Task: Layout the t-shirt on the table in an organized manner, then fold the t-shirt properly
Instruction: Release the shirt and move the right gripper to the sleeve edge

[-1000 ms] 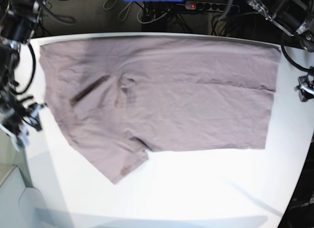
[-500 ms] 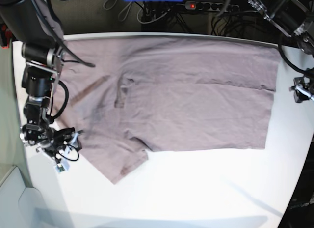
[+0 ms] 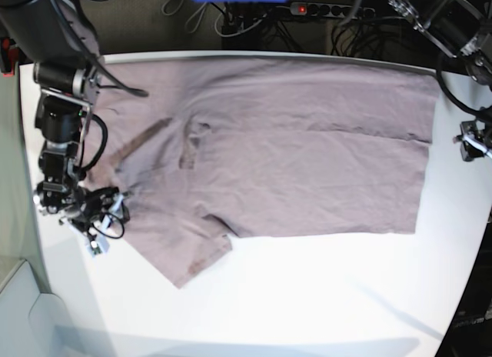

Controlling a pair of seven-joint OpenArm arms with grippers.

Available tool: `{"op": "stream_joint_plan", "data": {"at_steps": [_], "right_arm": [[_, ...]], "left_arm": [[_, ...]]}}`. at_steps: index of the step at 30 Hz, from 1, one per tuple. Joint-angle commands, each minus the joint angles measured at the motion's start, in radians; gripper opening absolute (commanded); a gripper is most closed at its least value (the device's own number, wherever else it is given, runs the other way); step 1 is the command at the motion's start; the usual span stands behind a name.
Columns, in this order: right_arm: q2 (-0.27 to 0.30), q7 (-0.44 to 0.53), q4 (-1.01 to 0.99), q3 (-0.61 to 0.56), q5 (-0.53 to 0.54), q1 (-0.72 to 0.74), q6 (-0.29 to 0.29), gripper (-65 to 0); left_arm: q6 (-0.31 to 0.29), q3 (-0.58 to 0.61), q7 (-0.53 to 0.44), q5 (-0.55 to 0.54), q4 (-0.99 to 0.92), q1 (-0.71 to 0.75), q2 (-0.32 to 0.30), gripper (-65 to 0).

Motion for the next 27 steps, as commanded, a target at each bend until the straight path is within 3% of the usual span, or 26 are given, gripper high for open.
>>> {"op": "stream_joint_plan", "data": {"at_steps": [1, 6, 18, 21, 27], "right_arm": [[0.011, 0.026, 0.016, 0.003, 0.011, 0.038, -0.004, -34.8], [0.013, 0.028, 0.016, 0.003, 0.013, 0.036, -0.004, -34.8], [0.008, 0.06, 0.016, 0.003, 0.013, 0.016, -0.132, -34.8], [0.006, 0.06, 0.015, 0.003, 0.013, 0.015, -0.136, -35.3], [0.006, 0.06, 0.015, 0.003, 0.013, 0.015, -0.142, -48.3]], "left_arm": [[0.002, 0.0, -0.02, -0.012, 0.014, -0.016, -0.018, -29.9], [0.002, 0.0, -0.02, -0.012, 0.014, -0.016, -0.018, -29.9], [0.002, 0.0, -0.02, -0.012, 0.014, -0.015, -0.02, -29.9], [0.002, 0.0, -0.02, -0.012, 0.014, -0.015, -0.02, -29.9], [0.002, 0.002, -0.02, -0.012, 0.012, -0.018, -0.02, -29.9]]}}
